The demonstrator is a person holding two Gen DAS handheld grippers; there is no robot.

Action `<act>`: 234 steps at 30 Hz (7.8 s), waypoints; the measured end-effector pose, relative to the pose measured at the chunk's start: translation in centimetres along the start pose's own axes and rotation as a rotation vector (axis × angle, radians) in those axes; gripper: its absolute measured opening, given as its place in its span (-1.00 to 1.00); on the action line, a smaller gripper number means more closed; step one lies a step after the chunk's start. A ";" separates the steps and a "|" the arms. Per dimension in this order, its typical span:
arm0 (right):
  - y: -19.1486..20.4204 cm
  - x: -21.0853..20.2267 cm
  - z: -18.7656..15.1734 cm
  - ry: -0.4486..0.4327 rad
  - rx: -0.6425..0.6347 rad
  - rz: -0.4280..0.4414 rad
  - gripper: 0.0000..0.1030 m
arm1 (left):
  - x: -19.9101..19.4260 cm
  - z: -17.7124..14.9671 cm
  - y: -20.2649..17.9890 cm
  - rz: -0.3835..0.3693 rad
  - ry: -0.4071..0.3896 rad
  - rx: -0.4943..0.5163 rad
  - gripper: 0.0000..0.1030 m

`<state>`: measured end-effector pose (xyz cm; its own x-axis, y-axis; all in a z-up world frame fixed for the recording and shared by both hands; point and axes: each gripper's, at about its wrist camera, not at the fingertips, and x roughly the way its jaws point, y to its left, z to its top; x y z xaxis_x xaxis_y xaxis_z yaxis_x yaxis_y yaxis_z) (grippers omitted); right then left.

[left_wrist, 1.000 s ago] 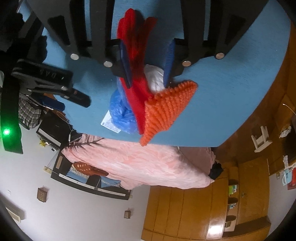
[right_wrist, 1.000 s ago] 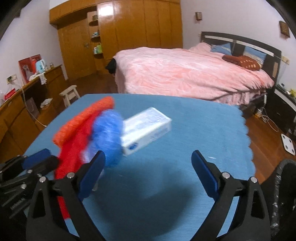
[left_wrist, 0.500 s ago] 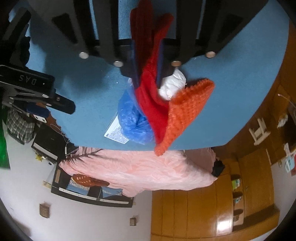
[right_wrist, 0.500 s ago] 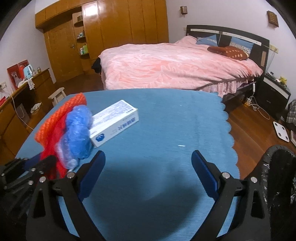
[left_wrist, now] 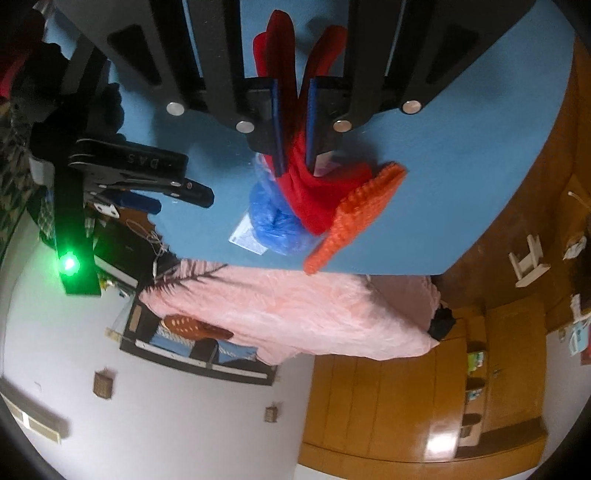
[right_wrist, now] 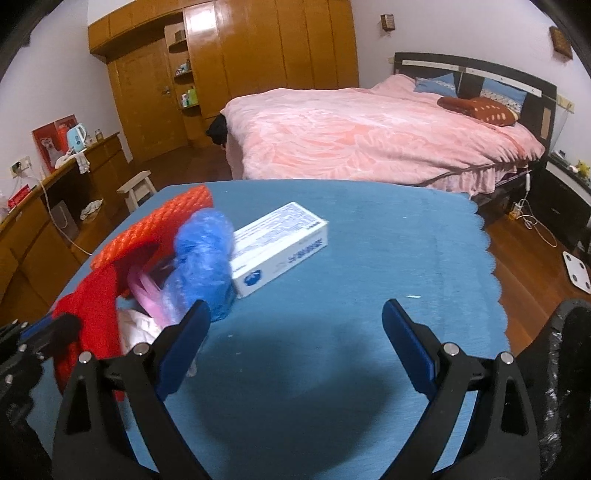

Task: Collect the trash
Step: 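Grasp the white tissue ball with the right tool while the left tool holds the red glove, then carry the red glove and tissue ball over the bin and release both, then move both open tools back toward the table, then close the left tool on the orange mesh strip, then grasp the blue plastic bag with the right tool while the left tool holds the orange strip, then lift the orange strip with the left tool, regripping it, while the right tool holds the blue bag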

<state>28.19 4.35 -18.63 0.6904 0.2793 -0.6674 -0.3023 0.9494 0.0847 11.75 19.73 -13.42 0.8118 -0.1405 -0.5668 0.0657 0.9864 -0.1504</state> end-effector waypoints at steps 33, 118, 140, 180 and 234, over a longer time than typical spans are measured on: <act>12.1 2.5 -3.8 0.146 -0.126 0.146 0.04 | -0.2 -3.6 8.3 0.210 0.084 -0.088 -0.79; -29.5 -24.4 -11.8 -0.105 0.346 -0.534 0.86 | 5.2 3.0 -32.7 -0.496 0.098 0.308 0.54; -14.7 -14.2 -2.7 -0.103 0.174 -0.232 0.90 | 3.6 3.3 -10.9 0.028 0.019 0.130 0.88; -2.5 -0.6 1.4 -0.016 0.007 -0.098 0.90 | 10.0 3.0 2.1 0.105 0.079 0.011 -0.45; 4.7 0.3 4.2 -0.001 -0.067 0.130 -0.52 | 4.2 3.2 4.6 0.123 -0.001 -0.044 -0.65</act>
<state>29.73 9.46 -15.32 0.6432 0.3993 -0.6534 -0.4323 0.8936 0.1205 17.27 23.95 -13.89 0.8126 -0.0184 -0.5825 -0.0601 0.9915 -0.1151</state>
